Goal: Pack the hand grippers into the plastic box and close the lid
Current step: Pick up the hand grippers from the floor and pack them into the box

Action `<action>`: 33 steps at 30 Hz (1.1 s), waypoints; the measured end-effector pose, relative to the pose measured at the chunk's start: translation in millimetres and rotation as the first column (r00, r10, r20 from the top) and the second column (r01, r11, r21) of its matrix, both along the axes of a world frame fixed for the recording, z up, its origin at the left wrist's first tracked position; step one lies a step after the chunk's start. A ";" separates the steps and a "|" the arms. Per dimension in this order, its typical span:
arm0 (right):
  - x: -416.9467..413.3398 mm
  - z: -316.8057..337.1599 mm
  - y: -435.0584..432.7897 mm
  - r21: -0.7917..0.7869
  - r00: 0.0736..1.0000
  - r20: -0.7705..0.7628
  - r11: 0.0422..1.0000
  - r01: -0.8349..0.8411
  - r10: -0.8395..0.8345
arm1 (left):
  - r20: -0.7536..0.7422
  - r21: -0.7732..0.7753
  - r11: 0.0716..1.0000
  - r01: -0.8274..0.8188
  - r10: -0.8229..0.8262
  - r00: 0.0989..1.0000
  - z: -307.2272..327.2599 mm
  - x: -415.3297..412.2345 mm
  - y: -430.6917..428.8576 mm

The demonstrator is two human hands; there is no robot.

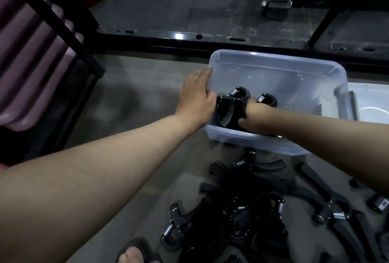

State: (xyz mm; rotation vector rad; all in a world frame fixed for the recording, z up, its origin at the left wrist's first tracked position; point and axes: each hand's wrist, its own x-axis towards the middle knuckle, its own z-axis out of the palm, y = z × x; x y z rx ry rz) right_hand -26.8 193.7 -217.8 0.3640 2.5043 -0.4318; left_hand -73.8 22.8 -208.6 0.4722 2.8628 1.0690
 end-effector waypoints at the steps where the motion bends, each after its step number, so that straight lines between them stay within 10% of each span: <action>1: -0.8 0.3 -0.3 0.006 1.000 -0.007 1.000 -0.010 0.010 | 0.002 0.000 1.000 0.000 0.000 1.000 0.1 0.2 0.0; 33: 7.9 4.3 -0.5 -0.117 0.981 -0.185 0.993 0.031 -0.052 | 0.126 -0.014 0.998 0.057 -0.055 0.991 6.3 1.6 2.7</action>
